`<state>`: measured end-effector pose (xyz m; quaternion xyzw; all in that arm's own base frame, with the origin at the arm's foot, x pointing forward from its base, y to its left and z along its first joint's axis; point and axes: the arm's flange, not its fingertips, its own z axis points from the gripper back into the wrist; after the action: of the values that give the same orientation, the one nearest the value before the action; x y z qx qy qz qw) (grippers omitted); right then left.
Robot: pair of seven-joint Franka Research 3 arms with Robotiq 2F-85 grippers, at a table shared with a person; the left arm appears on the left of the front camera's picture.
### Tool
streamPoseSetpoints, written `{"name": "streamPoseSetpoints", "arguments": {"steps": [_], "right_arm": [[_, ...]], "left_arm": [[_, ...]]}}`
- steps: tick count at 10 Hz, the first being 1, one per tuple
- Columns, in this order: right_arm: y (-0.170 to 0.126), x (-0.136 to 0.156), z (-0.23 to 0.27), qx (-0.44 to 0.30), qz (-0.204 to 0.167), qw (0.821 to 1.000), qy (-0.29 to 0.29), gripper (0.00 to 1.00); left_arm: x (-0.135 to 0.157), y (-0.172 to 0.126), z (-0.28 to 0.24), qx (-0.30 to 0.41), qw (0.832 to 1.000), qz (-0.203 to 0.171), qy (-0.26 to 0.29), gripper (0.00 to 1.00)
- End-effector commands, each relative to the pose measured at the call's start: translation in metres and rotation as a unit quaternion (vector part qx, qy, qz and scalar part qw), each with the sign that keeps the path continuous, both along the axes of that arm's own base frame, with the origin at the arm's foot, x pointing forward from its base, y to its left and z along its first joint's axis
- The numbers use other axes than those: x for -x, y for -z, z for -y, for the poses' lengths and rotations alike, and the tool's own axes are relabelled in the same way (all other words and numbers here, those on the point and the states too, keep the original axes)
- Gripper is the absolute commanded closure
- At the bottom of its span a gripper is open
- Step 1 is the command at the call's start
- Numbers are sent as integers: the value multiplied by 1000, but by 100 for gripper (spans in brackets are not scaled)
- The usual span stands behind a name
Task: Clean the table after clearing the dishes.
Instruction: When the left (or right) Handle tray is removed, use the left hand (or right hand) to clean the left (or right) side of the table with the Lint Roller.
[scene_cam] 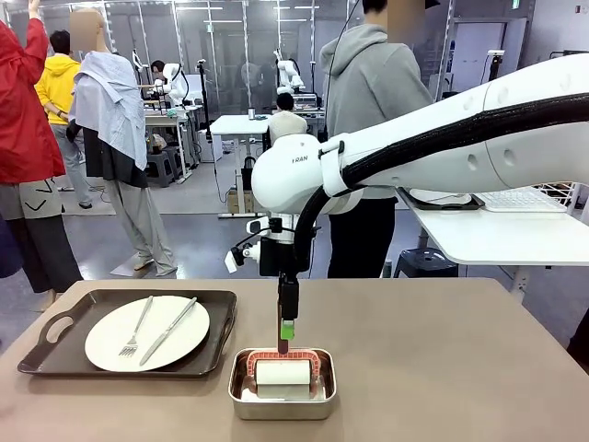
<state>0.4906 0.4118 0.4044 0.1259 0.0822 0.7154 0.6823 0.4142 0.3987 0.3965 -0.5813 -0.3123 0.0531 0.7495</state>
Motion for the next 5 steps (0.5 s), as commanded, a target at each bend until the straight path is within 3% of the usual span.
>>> {"name": "streamPoseSetpoints", "arguments": {"steps": [1, 2, 3, 4, 5], "right_arm": [[1, 6, -1, -9, -3, 1000, 3, 0], [1, 5, -2, -10, -5, 1000, 2, 2], [-1, 4, -2, -10, -6, 1000, 0, 18], [-2, 4, -4, -10, -5, 1000, 0, 21], [-4, 3, -5, -9, -3, 1000, -1, 37]], "left_arm": [[3, -2, -2, -5, 1000, -1, -1, 0], [3, -2, -2, -5, 1000, -1, -1, 0], [3, -2, -2, -5, 1000, -1, -1, 0], [3, -2, -2, -5, 1000, -1, -1, 0], [3, -2, -2, -5, 1000, -1, -1, 0]]}}
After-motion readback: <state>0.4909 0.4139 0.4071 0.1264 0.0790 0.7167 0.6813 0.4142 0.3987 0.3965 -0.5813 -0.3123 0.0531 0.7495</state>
